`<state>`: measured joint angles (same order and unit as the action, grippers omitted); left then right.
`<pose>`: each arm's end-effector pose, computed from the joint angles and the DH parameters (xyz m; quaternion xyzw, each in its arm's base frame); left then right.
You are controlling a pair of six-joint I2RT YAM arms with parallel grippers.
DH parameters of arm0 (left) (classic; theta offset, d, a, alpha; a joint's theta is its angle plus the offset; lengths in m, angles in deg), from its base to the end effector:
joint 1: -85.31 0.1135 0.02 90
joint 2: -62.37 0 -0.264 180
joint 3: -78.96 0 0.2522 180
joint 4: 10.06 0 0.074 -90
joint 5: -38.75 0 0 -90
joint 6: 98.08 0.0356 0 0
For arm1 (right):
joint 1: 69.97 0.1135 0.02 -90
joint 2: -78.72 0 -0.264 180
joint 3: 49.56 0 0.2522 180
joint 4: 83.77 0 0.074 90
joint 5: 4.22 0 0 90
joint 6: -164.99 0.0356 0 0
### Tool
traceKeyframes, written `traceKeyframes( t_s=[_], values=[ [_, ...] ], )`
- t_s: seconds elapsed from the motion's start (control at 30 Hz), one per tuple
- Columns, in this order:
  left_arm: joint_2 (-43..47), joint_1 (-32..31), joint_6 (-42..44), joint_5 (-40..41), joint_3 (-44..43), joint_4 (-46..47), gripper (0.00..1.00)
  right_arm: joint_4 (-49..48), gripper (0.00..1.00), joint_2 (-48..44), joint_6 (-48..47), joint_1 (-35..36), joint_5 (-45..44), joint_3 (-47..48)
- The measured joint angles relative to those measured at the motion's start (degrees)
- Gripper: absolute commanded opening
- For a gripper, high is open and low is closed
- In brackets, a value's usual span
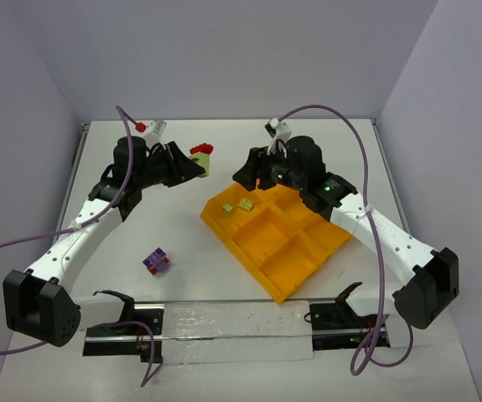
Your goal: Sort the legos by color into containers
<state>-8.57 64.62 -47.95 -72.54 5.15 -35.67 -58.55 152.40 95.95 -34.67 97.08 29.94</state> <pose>0.2616 -0.1126 0.3342 -0.0355 0.8239 -0.4073 0.3925 0.2404 0.1787 0.3563 -0.1578 0.7987 0.3420 0.4692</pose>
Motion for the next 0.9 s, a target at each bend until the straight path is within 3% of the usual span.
traceKeyframes(
  t_s=[0.23,0.4,0.63,0.9],
  values=[
    [-0.15,0.66,-2.45,-14.37,4.18,9.9,0.0,-8.54,0.67,-0.88,5.81,-6.26,16.84,-3.38],
    [-0.74,0.68,-4.92,-21.14,5.09,16.67,0.0,-13.03,0.68,1.09,9.43,-6.83,24.27,-3.59],
    [-0.88,0.66,-7.39,-24.63,6.44,20.94,0.0,-14.07,0.69,2.33,11.53,-6.78,23.71,-3.26],
    [-0.47,0.51,-4.7,-17.83,6.44,17.67,0.0,-12.5,0.7,1.36,14.38,-6.38,12.92,-2.1]
  ],
)
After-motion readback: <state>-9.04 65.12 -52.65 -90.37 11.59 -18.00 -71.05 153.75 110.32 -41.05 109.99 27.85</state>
